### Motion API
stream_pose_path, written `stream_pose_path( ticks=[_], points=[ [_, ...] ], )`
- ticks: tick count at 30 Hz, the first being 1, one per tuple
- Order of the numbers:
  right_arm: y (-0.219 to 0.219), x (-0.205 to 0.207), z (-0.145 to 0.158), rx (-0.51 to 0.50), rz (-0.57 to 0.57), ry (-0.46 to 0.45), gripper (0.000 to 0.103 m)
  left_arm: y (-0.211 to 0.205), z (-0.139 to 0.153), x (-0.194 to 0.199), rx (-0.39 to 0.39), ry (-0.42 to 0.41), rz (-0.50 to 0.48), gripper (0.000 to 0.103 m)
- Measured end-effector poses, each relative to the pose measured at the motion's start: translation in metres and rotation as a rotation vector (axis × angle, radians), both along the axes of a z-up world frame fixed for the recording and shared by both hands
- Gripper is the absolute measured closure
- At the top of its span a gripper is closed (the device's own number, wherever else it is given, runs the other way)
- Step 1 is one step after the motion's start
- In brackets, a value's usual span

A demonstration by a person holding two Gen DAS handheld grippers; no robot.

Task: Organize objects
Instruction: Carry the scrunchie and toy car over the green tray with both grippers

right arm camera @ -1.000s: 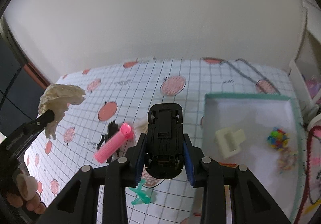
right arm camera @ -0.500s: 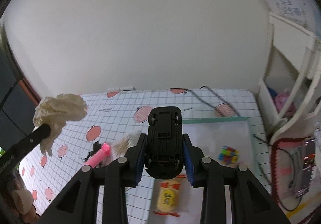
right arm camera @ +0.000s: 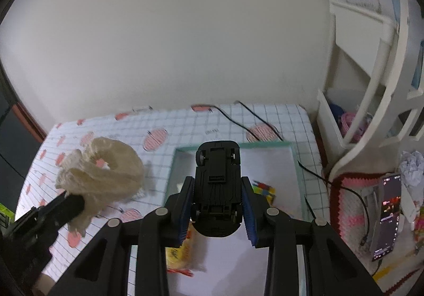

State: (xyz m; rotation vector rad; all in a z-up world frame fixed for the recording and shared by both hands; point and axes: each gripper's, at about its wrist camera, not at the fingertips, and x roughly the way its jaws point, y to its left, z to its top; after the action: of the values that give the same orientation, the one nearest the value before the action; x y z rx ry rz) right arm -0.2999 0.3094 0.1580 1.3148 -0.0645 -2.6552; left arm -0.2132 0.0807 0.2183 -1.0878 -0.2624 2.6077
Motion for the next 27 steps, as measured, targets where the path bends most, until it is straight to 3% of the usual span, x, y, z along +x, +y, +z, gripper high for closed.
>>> stream_pose_path(
  ticks=[14, 27],
  points=[
    [0.018, -0.014, -0.061, 0.018, -0.023, -0.159, 0.067, 0.078, -0.070, 0.007, -0.097, -0.127, -0.163, 0.086],
    [0.022, -0.024, -0.102, 0.032, -0.032, -0.260, 0.067, 0.093, -0.108, 0.011, -0.142, -0.230, -0.189, 0.086]
  ],
)
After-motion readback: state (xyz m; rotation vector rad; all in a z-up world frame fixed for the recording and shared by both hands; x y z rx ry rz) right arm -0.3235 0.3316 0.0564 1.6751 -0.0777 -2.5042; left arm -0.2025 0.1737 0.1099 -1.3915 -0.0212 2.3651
